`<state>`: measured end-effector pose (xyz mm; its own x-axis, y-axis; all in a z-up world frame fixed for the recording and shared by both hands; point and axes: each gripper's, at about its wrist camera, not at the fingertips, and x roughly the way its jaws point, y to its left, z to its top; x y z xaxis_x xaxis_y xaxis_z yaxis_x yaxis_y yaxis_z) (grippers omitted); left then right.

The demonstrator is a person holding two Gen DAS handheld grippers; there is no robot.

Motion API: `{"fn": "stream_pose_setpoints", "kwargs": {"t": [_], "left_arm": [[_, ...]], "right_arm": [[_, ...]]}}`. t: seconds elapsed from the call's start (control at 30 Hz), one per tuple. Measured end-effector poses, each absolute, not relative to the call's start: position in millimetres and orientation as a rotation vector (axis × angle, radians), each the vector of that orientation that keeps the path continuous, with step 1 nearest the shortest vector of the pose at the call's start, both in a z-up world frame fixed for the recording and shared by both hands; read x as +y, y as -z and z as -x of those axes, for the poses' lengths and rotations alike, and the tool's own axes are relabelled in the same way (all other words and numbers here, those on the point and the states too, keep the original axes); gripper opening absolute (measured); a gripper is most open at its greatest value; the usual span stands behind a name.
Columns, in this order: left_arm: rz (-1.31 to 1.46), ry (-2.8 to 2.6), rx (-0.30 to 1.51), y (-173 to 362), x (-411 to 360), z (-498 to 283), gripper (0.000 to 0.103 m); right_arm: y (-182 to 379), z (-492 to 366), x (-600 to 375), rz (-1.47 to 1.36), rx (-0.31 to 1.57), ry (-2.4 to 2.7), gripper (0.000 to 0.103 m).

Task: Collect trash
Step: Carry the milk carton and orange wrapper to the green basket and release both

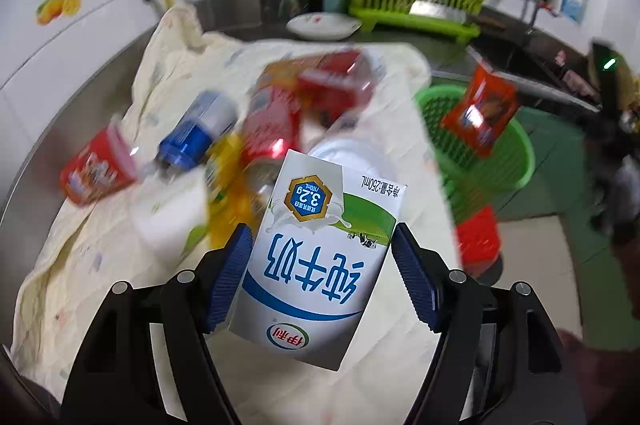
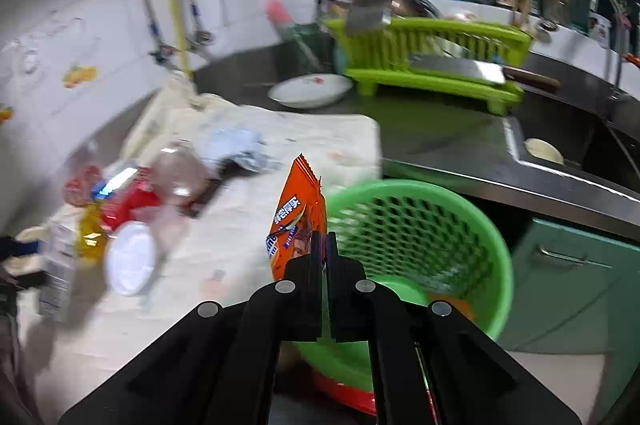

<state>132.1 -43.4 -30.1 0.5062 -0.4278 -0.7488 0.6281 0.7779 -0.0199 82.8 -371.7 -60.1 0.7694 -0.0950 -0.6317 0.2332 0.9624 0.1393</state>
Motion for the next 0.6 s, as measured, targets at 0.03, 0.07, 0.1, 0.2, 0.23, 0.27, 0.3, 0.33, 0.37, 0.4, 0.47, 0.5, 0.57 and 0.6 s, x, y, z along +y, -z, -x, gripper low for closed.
{"fn": "stream_pose_setpoints", "kwargs": {"t": [0.03, 0.07, 0.1, 0.2, 0.23, 0.27, 0.3, 0.33, 0.37, 0.4, 0.47, 0.5, 0.57, 0.6], "left_arm": [[-0.259, 0.659, 0.811, 24, -50, -133, 0.071], [-0.257, 0.669, 0.803, 22, -55, -132, 0.071], [-0.257, 0.683, 0.789, 16, -64, -132, 0.071], [-0.248, 0.723, 0.770, 8, -92, -134, 0.071], [-0.243, 0.733, 0.771, 7, -100, -135, 0.071], [-0.239, 0.750, 0.772, 5, -109, -137, 0.071], [-0.238, 0.764, 0.769, 5, -123, -140, 0.071], [-0.236, 0.775, 0.770, 5, -133, -142, 0.071], [-0.230, 0.788, 0.774, 5, -142, -142, 0.071], [-0.220, 0.805, 0.782, 5, -151, -144, 0.071], [-0.219, 0.825, 0.789, 7, -176, -149, 0.071], [-0.217, 0.841, 0.794, 8, -191, -152, 0.071], [-0.209, 0.860, 0.805, 12, -212, -155, 0.071], [-0.205, 0.870, 0.813, 14, -223, -157, 0.071]], "right_arm": [[65, -83, -377, -0.215, 0.683, 0.197, 0.002], [72, -84, -384, -0.214, 0.698, 0.216, 0.002], [76, -84, -388, -0.212, 0.706, 0.229, 0.003], [89, -82, -403, -0.229, 0.730, 0.253, 0.003], [92, -82, -406, -0.234, 0.732, 0.261, 0.003], [96, -80, -412, -0.242, 0.736, 0.266, 0.003], [98, -80, -414, -0.248, 0.739, 0.268, 0.003], [100, -79, -417, -0.251, 0.741, 0.274, 0.003], [102, -77, -421, -0.256, 0.743, 0.274, 0.004], [103, -76, -423, -0.261, 0.744, 0.271, 0.004], [103, -73, -429, -0.269, 0.741, 0.270, 0.004], [103, -72, -432, -0.276, 0.735, 0.261, 0.004], [102, -71, -437, -0.279, 0.723, 0.263, 0.005], [102, -71, -440, -0.277, 0.719, 0.266, 0.005]]}}
